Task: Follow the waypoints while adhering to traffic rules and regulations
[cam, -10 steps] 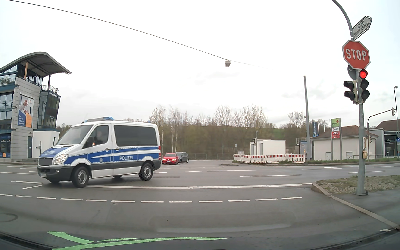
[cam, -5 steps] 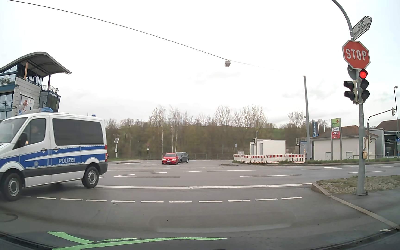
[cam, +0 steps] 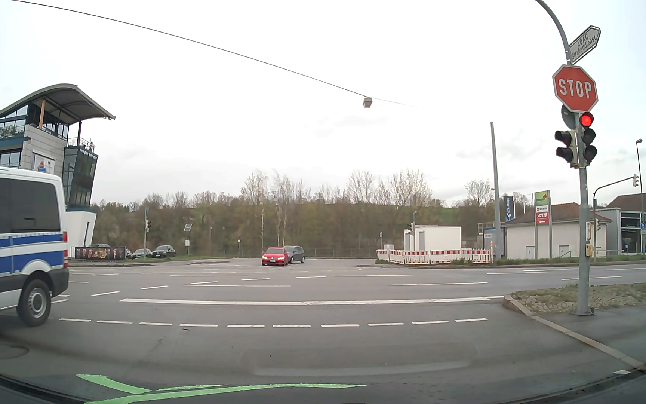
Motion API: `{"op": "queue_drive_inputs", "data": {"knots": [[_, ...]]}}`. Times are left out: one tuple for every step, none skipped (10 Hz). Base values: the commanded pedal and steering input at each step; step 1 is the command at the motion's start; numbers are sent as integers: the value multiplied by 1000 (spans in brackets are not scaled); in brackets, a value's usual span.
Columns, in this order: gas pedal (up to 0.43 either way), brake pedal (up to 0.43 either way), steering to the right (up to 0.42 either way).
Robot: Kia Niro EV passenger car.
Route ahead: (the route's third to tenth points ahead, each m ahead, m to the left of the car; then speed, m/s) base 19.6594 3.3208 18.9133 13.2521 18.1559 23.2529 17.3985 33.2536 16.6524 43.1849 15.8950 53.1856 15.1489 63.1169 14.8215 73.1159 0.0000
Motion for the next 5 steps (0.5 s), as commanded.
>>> {"op": "queue_drive_inputs", "data": {"knots": [[0,409,-73],[0,409,-73],[0,409,-73],[0,409,-73],[0,409,-73]]}}
